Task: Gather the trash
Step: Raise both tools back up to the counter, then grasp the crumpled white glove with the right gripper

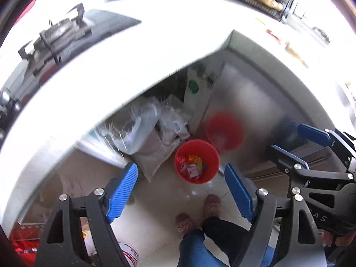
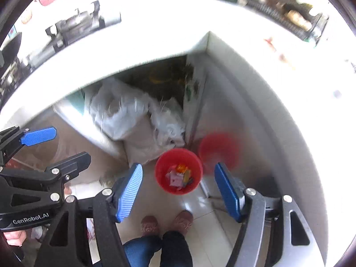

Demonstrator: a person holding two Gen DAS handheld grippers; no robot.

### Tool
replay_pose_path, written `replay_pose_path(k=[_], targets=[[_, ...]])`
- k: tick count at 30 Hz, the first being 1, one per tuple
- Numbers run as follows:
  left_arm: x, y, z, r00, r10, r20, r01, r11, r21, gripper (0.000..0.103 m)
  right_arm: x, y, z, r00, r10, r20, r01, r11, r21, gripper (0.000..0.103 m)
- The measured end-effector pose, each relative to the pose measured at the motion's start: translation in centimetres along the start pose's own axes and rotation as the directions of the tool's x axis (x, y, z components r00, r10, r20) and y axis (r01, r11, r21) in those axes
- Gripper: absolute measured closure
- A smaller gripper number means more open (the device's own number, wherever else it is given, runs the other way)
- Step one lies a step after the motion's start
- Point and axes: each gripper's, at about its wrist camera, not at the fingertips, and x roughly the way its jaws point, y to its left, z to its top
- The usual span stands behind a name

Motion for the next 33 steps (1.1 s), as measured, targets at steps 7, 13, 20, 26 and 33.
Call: replay_pose_path(k=[7, 13, 20, 26, 33], targets=[[-5.1, -1.1, 2.6, 0.996, -0.035, 0.081, 0.029, 0.996, 0.080, 0.024, -5.7, -0.8, 1.2, 0.992, -0.103, 0.074, 0.097, 0.993, 0.071, 0.025], [-7.0, -3.3, 5.3, 0.990, -0.090, 0.104, 0.073, 0.985, 0.156, 0.024, -7.6, -2.9, 1.9, 0.980, -0.167, 0.108, 0.152, 0.979, 0.135, 0.022], [-7.6, -7.5, 9.4, 0.982, -0.130, 0.139, 0.093, 0.966, 0.243, 0.024, -9.0, -6.6, 3.5, 0.965, -0.231, 0.121, 0.203, 0.956, 0.210, 0.022], [-5.9, -10.4, 14.2, 0.977, -0.150, 0.150, 0.105, 0.957, 0.269, 0.024, -8.3, -10.7, 6.1, 0.960, -0.255, 0.117, 0.222, 0.945, 0.239, 0.022], [-1.6, -12.2, 19.4, 0.983, -0.141, 0.120, 0.108, 0.962, 0.249, 0.024, -4.6, -14.0, 10.0, 0.971, -0.222, 0.092, 0.197, 0.955, 0.224, 0.022]])
